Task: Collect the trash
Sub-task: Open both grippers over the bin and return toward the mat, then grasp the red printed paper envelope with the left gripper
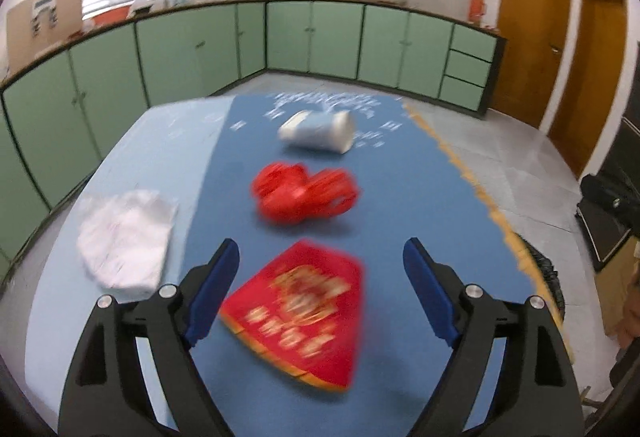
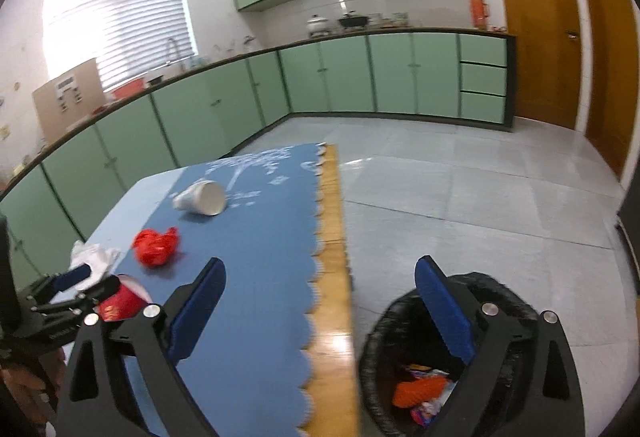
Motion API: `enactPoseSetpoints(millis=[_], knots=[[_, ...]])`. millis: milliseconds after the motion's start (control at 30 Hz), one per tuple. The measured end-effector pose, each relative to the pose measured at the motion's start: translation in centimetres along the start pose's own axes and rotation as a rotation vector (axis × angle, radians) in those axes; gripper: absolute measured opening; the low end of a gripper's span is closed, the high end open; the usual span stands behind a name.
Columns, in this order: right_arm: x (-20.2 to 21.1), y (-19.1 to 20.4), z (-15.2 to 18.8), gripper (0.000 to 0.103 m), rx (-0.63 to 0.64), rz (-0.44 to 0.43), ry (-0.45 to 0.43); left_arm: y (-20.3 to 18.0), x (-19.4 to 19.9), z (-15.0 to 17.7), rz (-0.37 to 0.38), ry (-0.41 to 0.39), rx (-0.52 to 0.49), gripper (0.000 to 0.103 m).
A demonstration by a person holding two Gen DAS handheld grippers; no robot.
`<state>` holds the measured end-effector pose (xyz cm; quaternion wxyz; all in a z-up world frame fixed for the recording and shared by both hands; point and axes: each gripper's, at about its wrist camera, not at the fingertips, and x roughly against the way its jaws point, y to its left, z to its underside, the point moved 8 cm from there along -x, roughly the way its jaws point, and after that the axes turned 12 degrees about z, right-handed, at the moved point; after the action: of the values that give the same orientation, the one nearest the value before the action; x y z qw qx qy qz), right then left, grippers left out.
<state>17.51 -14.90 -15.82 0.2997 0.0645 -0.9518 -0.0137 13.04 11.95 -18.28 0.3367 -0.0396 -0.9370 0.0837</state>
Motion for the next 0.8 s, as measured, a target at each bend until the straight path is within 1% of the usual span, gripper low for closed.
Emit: enactPoseSetpoints(millis=[100,167,233,267,333,500,667,733,800], knots=[[-0.3,2.2,0.6,0.094,0.007,-0.042,0.018,1.1,-0.1,0.8,0.004,0.012,0.020,0.083],[-0.5,3.9,0.9,0.094,0.025,-0.066,0.025,1.5,-0.5,1.3,0.023,0.024,0.028,0.085],[-0.6,5.2,1.0,0.094,0.053,-0.075,0.029,1.7,-1.0,1.9,0.040,0.041,0.033,0.086],[-0.5,5.6,1.1,0.094,0.063,-0.078,0.029,1.8,-1.2,2.1,0.051,0.049,0.036,0.089],[-0.6,6.5,1.1,0.094,0.084,-0.084,0.029,1.9,-1.7,2.5,0.067,0.054,0.040,0.090],[-0.7,6.7,1.5,0.094,0.089,-0.086,0.040,1.8,-2.3,2.7,0.073,0.067,0.030,0.093],[-0.9,6.9,1.7,0.094,0.096,-0.082,0.050,1.7,-3.2,3.1,0.095,0.100,0.032,0.093],[-1.1,7.1,1.7,0.094,0.099,-0.081,0.051,1.9,-3.5,3.3,0.081,0.116,0.033,0.093],[-1.2,7.3,1.8,0.094,0.099,-0.081,0.055,2.0,-4.1,3.6,0.085,0.139,0.051,0.092]])
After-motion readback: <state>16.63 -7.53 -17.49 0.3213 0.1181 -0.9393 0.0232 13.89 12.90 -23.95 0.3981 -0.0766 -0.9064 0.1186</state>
